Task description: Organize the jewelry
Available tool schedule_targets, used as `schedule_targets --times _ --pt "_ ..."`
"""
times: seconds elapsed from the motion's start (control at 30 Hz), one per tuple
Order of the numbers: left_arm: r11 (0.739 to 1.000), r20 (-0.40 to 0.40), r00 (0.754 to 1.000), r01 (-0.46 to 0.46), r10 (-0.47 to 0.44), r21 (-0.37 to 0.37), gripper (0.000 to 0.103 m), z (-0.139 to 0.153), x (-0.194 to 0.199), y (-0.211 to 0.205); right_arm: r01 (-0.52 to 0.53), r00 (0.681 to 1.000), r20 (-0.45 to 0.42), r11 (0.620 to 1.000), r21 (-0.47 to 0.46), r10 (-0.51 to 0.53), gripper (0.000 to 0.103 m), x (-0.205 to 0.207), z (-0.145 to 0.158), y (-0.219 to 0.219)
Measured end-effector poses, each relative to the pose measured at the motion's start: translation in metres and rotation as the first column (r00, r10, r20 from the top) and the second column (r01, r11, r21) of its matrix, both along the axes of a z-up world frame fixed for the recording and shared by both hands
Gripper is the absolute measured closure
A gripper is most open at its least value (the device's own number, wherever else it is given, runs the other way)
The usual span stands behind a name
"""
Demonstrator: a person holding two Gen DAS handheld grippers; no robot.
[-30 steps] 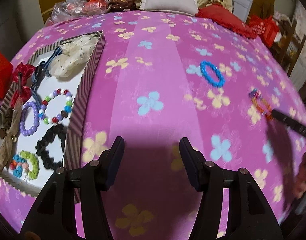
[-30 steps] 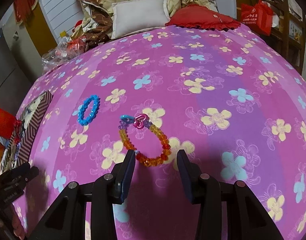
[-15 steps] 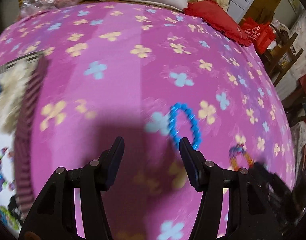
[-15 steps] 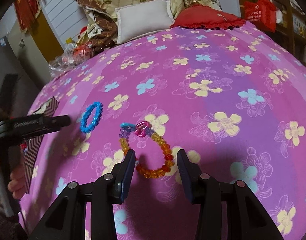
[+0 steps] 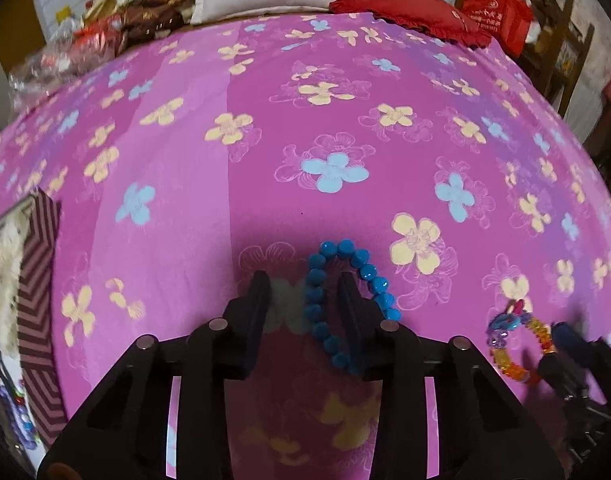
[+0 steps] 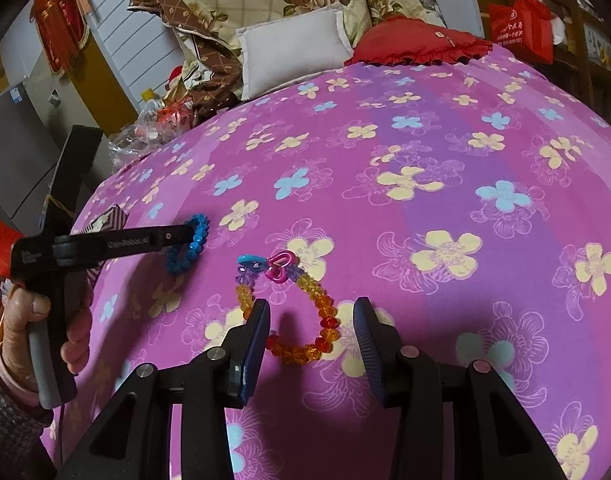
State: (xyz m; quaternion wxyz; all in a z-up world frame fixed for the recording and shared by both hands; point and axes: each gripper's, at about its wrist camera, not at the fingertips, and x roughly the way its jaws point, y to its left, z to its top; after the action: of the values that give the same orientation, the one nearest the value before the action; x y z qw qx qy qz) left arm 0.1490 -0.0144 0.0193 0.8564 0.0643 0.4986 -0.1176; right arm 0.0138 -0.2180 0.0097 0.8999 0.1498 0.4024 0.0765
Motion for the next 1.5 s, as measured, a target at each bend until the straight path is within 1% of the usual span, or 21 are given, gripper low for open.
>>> schedule_targets --times 0.1,0.17,0.2,0.23,0.33,0.4,0.57,0.6,0.63,0.67,0.7,0.73,0.8,0.83,0.9,0.97,1.07,1.3,1.4,1.43,1.5 --pt "1.0 0.028 1.0 -0.01 0.01 0.005 0.074 -0.001 -0.001 -0.006 -0.006 1.0 0.0 1.0 -0.006 0.006 0.059 0.0 0.0 0.002" --pt "1.0 0.035 0.999 -0.01 0.01 0.001 0.085 -0.001 -0.002 -0.01 -0.009 1.0 -0.002 1.0 -0.023 0.009 0.059 0.001 0.0 0.005" --pt "1.0 0.027 1.0 -0.003 0.003 -0.001 0.096 -0.001 -0.002 -0.014 -0.009 1.0 -0.003 1.0 -0.03 0.008 0.059 0.0 0.0 0.006" --pt "1.0 0.019 1.0 -0.006 0.005 0.017 0.096 0.0 -0.004 -0.018 -0.009 1.0 -0.003 0.999 -0.036 0.008 0.059 0.0 0.0 0.006" --pt "1.0 0.027 0.999 0.019 -0.019 -0.01 0.096 0.006 -0.017 -0.021 -0.014 1.0 -0.009 0.997 -0.081 0.014 0.059 0.001 0.0 0.012" --pt "0.999 0.041 0.999 0.014 -0.012 -0.043 0.096 0.016 -0.031 -0.015 -0.021 1.0 -0.014 0.99 -0.143 0.019 0.06 0.002 0.001 0.02" --pt "0.991 0.117 0.993 0.003 0.012 -0.13 0.096 0.053 -0.078 0.017 -0.039 0.997 -0.068 0.986 -0.16 0.029 0.06 0.013 0.003 0.022" --pt "0.99 0.128 0.992 -0.002 0.02 -0.144 0.096 0.059 -0.086 0.021 -0.044 0.996 -0.078 0.982 -0.182 0.03 0.063 0.016 0.003 0.024" --pt "0.986 0.143 0.989 -0.012 0.037 -0.169 0.096 0.065 -0.097 0.032 -0.046 0.996 -0.085 0.972 -0.229 0.027 0.069 0.018 0.003 0.028" --pt "0.982 0.157 0.986 -0.022 0.053 -0.189 0.096 0.07 -0.106 0.041 -0.051 0.996 -0.088 0.955 -0.292 0.026 0.071 0.019 0.002 0.035" --pt "0.979 0.166 0.984 -0.03 0.064 -0.201 0.096 0.072 -0.113 0.046 -0.056 0.996 -0.082 0.946 -0.32 0.031 0.077 0.019 0.003 0.039" --pt "0.974 0.18 0.98 -0.044 0.085 -0.221 0.096 0.076 -0.122 0.058 -0.069 0.996 -0.076 0.943 -0.326 0.047 0.086 0.018 0.002 0.044" --pt "0.968 0.191 0.976 -0.058 0.107 -0.243 0.096 0.08 -0.133 0.073 -0.073 0.996 -0.077 0.938 -0.338 0.05 0.094 0.018 0.002 0.049" --pt "0.967 0.2 0.973 -0.067 0.118 -0.247 0.096 0.082 -0.138 0.081 -0.067 0.996 -0.081 0.935 -0.349 0.041 0.094 0.019 0.003 0.051" --pt "0.968 0.227 0.964 -0.082 0.137 -0.237 0.096 0.084 -0.147 0.095 -0.064 0.995 -0.09 0.944 -0.323 0.037 0.095 0.019 0.004 0.051" --pt "0.968 0.245 0.957 -0.098 0.156 -0.23 0.096 0.085 -0.152 0.11 -0.036 0.997 -0.08 0.957 -0.289 0.013 0.095 0.017 0.014 0.048" --pt "0.952 0.234 0.951 -0.136 0.203 -0.273 0.096 0.089 -0.153 0.138 -0.006 0.999 -0.049 0.964 -0.267 -0.007 0.095 0.013 0.037 0.05" --pt "0.911 0.212 0.924 -0.238 0.319 -0.337 0.096 0.096 -0.157 0.202 -0.029 0.999 0.011 0.945 -0.326 0.035 0.095 0.004 0.101 0.085" --pt "0.891 0.219 0.9 -0.287 0.376 -0.353 0.096 0.099 -0.161 0.23 -0.042 0.997 0.045 0.937 -0.348 0.061 0.095 -0.002 0.122 0.111" --pt "0.887 0.227 0.89 -0.306 0.396 -0.346 0.096 0.101 -0.163 0.241 -0.048 0.996 0.054 0.935 -0.352 0.071 0.095 -0.005 0.127 0.12" --pt "0.867 0.238 0.861 -0.356 0.449 -0.348 0.096 0.103 -0.167 0.268 -0.072 0.992 0.074 0.932 -0.355 0.104 0.095 -0.009 0.138 0.142"
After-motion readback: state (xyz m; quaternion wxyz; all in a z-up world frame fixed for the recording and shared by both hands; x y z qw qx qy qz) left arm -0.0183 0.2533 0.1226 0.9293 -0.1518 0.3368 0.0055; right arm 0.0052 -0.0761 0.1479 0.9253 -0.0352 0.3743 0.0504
